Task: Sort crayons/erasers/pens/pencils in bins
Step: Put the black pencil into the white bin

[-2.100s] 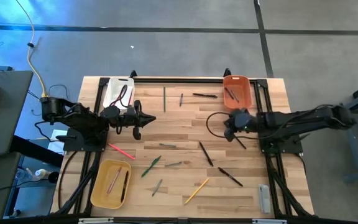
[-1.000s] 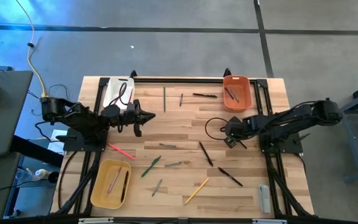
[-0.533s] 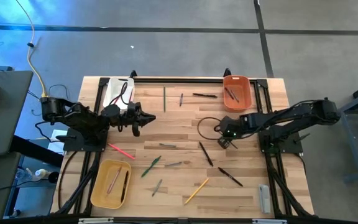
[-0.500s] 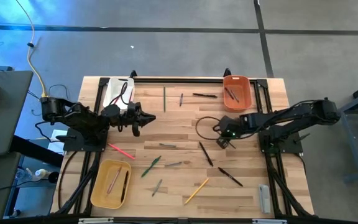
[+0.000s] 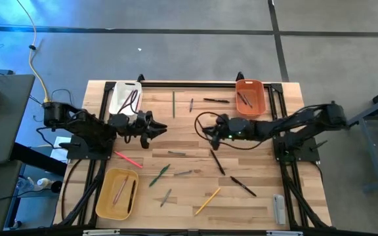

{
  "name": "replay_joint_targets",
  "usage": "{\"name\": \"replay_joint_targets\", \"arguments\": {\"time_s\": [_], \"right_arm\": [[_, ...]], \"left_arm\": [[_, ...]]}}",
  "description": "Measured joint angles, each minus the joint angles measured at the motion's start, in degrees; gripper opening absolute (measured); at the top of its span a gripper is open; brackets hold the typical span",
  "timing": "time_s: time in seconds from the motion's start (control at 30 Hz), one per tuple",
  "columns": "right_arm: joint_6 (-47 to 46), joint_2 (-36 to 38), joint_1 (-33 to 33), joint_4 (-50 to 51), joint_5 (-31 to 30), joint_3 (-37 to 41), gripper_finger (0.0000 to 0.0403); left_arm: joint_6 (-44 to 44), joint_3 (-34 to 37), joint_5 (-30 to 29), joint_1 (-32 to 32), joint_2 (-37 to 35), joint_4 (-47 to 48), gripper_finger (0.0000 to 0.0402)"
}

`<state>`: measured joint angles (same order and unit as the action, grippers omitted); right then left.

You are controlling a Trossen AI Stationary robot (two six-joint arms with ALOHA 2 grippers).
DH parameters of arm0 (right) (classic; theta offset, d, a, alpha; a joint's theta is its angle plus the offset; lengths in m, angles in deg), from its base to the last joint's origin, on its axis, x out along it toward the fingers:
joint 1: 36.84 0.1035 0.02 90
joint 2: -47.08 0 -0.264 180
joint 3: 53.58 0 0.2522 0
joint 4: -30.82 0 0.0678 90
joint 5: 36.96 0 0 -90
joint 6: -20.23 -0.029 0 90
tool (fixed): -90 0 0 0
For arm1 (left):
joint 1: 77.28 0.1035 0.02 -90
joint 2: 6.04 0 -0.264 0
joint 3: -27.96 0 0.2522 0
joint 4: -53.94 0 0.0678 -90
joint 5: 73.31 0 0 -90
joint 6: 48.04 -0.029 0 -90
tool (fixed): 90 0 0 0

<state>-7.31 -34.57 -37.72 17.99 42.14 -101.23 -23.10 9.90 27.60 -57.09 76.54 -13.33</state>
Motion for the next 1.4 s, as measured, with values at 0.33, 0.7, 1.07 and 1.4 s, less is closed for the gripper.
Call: {"name": "replay_joint_targets", "arguments": {"time_s": [0.33,0.7,1.07,1.4], "right_arm": [[3.43,-18.82,0.01,-31.04,2.88,-6.00,0.0003],[6.84,-25.31,0.01,-31.22,8.07,-17.43,0.0003],[8.34,-25.27,0.14,-28.52,9.29,-18.93,0.0003],[8.55,-25.26,0.16,-28.18,9.29,-18.93,0.0005]], "left_arm": [[-0.03,-5.51,-4.42,-4.75,0.00,1.36,0.0122],[-1.56,-8.94,-8.54,-7.20,0.02,5.21,0.0167],[-4.29,-8.92,-8.78,-7.50,0.02,1.83,0.0140],[-7.21,-8.92,-8.60,-7.48,0.02,-0.29,0.0050]]}}
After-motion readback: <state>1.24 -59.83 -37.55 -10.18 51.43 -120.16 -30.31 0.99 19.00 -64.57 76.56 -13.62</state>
